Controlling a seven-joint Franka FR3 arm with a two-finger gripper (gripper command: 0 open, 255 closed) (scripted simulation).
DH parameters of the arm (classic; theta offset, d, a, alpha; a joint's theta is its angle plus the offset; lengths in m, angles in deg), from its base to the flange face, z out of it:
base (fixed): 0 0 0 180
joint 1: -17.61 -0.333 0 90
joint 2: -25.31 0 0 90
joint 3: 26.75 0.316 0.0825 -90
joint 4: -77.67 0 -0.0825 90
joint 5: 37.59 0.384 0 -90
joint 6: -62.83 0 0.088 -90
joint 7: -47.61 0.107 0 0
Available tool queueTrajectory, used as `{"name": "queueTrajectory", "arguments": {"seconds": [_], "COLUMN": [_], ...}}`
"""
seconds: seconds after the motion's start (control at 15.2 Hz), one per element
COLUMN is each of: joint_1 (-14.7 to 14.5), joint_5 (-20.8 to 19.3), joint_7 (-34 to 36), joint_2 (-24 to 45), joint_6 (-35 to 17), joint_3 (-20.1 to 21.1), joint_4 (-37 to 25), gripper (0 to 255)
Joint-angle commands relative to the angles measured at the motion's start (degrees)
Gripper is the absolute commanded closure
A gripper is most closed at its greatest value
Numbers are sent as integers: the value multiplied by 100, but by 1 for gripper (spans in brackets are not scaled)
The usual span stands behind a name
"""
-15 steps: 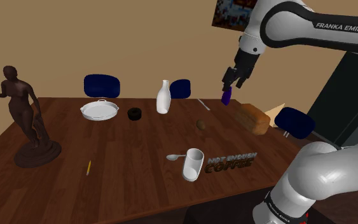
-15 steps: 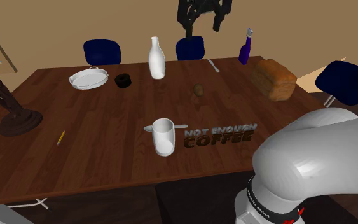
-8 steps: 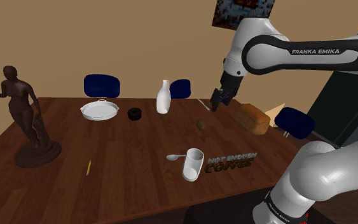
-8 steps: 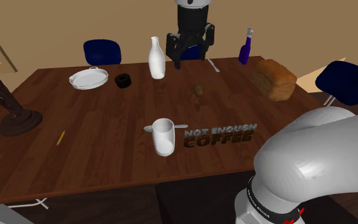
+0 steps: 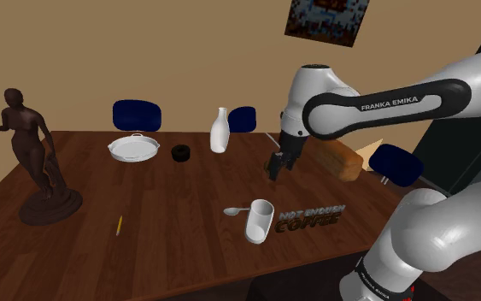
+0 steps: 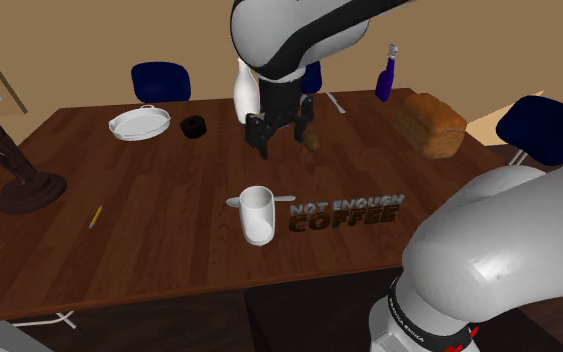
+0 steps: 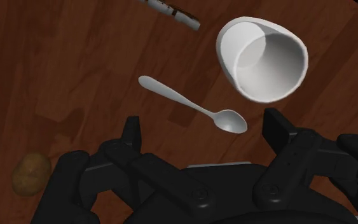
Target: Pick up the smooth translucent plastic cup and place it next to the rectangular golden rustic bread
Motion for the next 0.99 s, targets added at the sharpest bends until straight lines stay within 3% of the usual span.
{"name": "queueTrajectory", "arguments": {"seconds": [0.0,0.4,0.92], "joint_1": [-83,-335,-293], "joint_5": [76,295,249], "joint_7": [7,62,110], "joint_2": [236,1053,1562], "joint_6": [-273,-1184,-1949], "joint_3": [68,304,366], "joint_4": [121,472,732], "gripper": [0,0,0]}}
